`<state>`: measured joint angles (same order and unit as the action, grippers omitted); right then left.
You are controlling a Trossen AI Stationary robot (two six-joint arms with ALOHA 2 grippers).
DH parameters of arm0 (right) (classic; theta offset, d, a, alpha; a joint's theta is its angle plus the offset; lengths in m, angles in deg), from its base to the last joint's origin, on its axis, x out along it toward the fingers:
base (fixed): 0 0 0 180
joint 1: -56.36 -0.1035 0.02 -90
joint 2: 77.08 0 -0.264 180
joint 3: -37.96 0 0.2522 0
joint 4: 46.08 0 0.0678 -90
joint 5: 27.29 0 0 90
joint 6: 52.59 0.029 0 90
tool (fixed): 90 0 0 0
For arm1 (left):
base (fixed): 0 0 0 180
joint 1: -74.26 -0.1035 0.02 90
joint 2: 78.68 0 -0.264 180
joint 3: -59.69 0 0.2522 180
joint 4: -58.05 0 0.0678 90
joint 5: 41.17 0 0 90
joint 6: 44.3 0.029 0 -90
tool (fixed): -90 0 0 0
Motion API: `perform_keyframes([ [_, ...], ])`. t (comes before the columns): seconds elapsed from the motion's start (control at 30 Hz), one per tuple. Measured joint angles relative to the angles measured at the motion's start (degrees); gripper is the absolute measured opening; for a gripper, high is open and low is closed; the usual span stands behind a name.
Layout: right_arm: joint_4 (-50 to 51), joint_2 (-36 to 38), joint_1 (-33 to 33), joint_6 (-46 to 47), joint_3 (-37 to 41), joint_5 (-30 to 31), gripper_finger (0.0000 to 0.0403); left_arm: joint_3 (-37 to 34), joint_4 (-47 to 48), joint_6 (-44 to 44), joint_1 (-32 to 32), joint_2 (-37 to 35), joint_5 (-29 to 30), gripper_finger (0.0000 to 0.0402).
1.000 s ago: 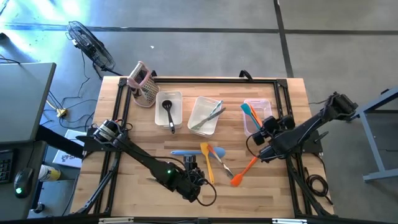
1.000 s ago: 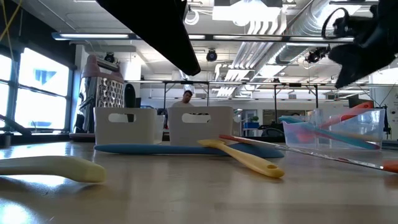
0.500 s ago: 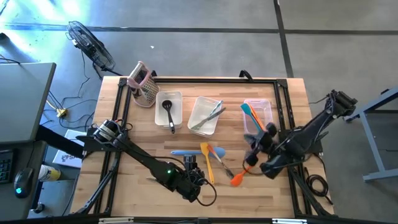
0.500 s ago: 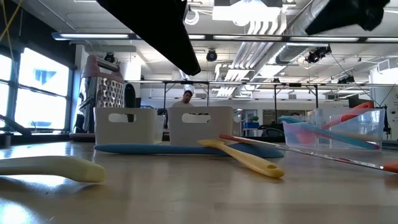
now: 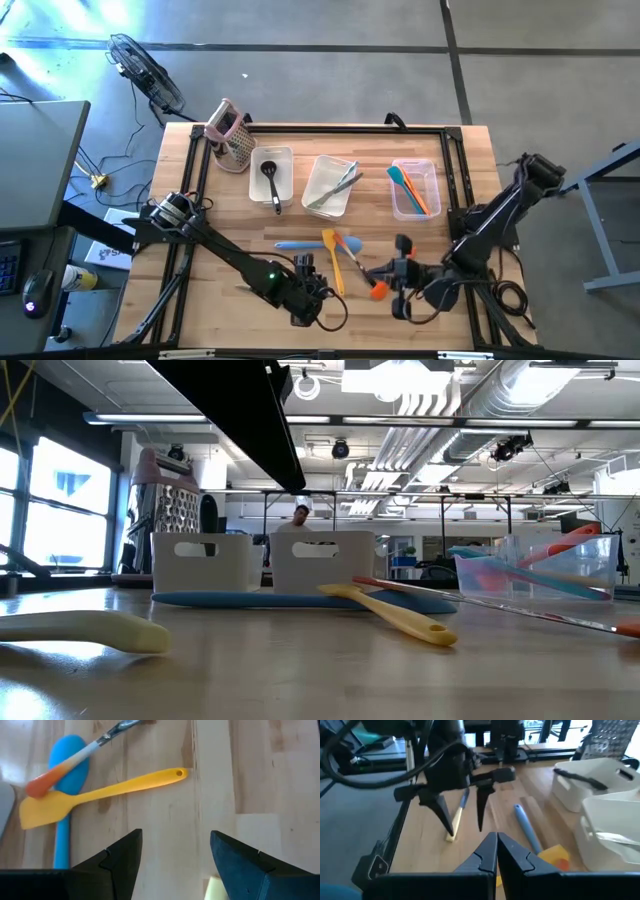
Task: Pick & Place Kitchen Items
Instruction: Put the yellow table knife into the right white bin
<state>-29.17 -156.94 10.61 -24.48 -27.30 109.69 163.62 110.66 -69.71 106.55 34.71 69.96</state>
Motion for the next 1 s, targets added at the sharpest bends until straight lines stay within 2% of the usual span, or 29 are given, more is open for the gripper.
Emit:
perform_keyframes([
  [0.13, -3.58, -3.36, 0.0, -0.7, 0.02, -1.7, 0.0003, 0.0, -0.01, -2.33, 0.14, 0.0, -1.31, 0.0228],
  [0.43, -11.88, -8.37, -1.97, -2.79, 0.02, -9.63, 0.0003, 0.0, -0.21, -3.76, 0.85, 0.0, -1.41, 0.0228],
  [0.57, -16.76, -10.26, -3.53, -2.94, 0.02, -11.2, 0.0008, 0.0, 0.7, -3.52, 0.76, 0.0, -6.19, 0.0228],
  [0.73, -17.28, -11.7, -5.49, -3.16, 0.02, -11.13, 0.004, 0.0, 2.91, -1.81, 0.85, 0.0, -15.46, 0.0228],
  [1.0, -20.59, -13.57, -7.15, -3.06, 0.02, -11.12, 0.0119, 0.0, 3.35, -1.86, 0.79, 0.0, -18.56, 0.0228],
])
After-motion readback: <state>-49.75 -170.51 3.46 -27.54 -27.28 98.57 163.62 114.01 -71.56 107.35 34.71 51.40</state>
